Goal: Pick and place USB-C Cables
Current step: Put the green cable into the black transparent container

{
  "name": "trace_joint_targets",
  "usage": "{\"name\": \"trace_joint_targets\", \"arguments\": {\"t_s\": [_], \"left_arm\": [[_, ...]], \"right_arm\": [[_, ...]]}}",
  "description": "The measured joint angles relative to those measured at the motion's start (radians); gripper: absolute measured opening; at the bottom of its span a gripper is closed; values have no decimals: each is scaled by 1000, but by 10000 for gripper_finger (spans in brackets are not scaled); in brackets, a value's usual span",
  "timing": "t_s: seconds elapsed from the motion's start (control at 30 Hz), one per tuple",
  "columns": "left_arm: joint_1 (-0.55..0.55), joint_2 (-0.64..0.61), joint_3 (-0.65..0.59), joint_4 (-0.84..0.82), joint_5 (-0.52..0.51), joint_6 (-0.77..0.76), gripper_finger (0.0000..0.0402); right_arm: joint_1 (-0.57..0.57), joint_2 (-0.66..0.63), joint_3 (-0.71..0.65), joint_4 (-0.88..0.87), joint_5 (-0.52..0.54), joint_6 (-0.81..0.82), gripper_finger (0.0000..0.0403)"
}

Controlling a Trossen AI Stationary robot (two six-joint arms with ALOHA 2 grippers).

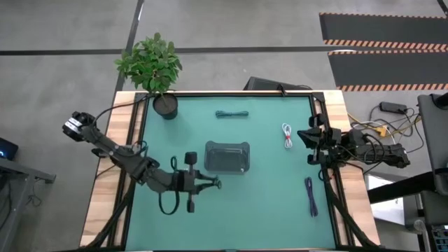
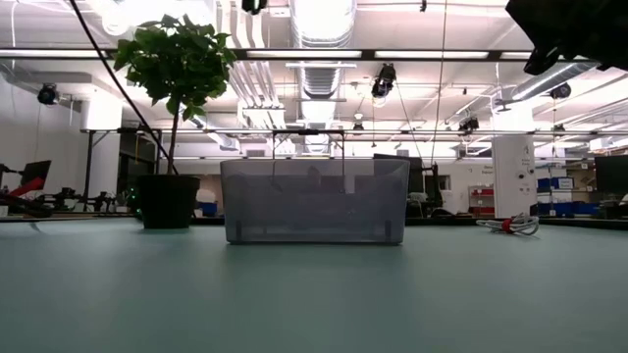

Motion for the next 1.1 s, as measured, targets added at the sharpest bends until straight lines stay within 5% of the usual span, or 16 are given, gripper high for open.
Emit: {"name": "trace_joint_targets", "arguments": {"t_s": [0.27, 0.97, 1.1], "left_arm": [[115, 0, -78, 151, 101, 8, 10], [235, 0, -227, 301, 103, -27, 16], [236, 0, -257, 291, 39, -84, 17]], "right_arm": [[0, 0, -7, 1, 0, 10, 9], [0, 1, -26, 1, 9, 64, 9], [0, 3, -26, -13, 9, 87, 9]]}}
